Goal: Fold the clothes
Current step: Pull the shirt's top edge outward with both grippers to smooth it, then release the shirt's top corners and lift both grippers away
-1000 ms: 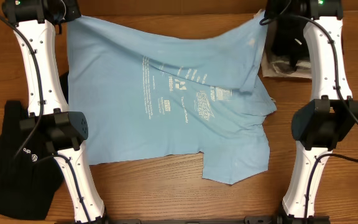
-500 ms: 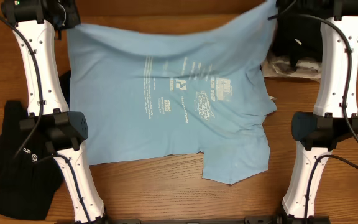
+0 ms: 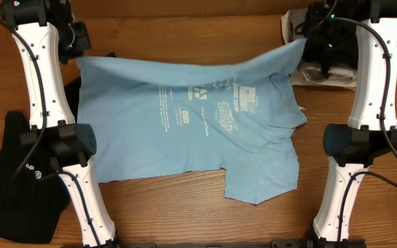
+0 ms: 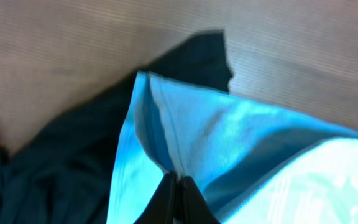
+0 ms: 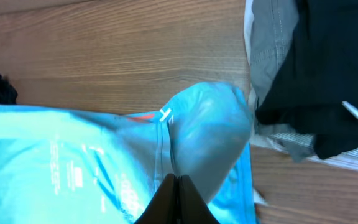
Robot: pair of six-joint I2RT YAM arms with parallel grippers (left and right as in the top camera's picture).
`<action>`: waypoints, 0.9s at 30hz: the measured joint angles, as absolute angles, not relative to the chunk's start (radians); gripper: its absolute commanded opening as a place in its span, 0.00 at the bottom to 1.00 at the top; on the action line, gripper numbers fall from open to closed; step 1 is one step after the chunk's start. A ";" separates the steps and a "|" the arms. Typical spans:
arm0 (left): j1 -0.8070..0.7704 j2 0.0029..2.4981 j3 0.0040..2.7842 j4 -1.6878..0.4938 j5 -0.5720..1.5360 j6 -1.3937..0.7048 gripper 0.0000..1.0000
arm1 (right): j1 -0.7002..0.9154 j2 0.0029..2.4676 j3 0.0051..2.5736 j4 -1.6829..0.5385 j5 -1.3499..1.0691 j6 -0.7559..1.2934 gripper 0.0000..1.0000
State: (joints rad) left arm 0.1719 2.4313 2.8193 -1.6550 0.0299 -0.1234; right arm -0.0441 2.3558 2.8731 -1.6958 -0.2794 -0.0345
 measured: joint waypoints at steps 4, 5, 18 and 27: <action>0.172 2.431 2.816 -1.686 0.010 -0.123 0.04 | -0.044 2.355 2.853 -1.695 -0.280 0.011 0.04; 0.172 2.430 2.810 -1.687 0.006 -0.122 0.04 | -0.042 2.355 2.837 -1.695 -0.280 0.020 0.04; 0.172 2.428 2.543 -1.687 -0.013 -0.078 0.04 | -0.020 2.355 2.475 -1.694 -0.257 0.074 0.04; 0.171 2.428 2.398 -1.652 -0.016 -0.047 0.04 | -0.021 2.355 2.260 -1.678 -0.178 0.078 0.04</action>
